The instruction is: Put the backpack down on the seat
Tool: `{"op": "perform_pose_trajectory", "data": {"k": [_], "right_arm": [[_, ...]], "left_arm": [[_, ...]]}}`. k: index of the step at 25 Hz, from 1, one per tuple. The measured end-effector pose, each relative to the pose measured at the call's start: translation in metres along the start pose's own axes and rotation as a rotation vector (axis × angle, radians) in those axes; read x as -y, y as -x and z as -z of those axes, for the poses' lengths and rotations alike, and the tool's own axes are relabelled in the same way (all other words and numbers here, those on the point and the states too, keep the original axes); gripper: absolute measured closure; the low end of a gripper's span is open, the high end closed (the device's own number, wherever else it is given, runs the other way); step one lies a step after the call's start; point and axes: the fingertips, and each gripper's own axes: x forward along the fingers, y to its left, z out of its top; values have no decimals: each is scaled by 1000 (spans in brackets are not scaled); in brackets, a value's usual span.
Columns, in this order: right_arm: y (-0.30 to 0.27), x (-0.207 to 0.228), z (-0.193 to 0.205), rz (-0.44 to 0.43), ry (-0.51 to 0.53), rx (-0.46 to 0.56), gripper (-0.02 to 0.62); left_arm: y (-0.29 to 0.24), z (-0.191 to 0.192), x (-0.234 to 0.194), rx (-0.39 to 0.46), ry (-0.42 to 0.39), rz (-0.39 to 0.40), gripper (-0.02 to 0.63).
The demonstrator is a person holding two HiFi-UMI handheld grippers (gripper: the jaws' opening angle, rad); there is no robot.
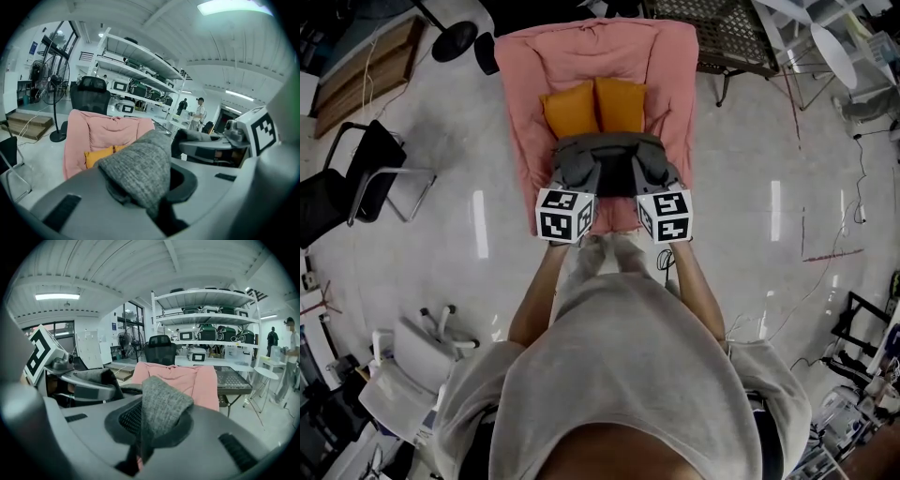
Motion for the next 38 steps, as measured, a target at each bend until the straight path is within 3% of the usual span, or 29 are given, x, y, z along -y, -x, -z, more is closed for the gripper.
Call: {"op": "perform_pose_trajectory", "data": {"k": [22,38], "right_arm": [[-53,26,63,-68,-39,-135,575],[-116,36,63,-95,8,-164,575]], "left_arm": [[-60,52,-22,-120,109,-42,563],[-104,51,-71,-156,105,-63,563]]}}
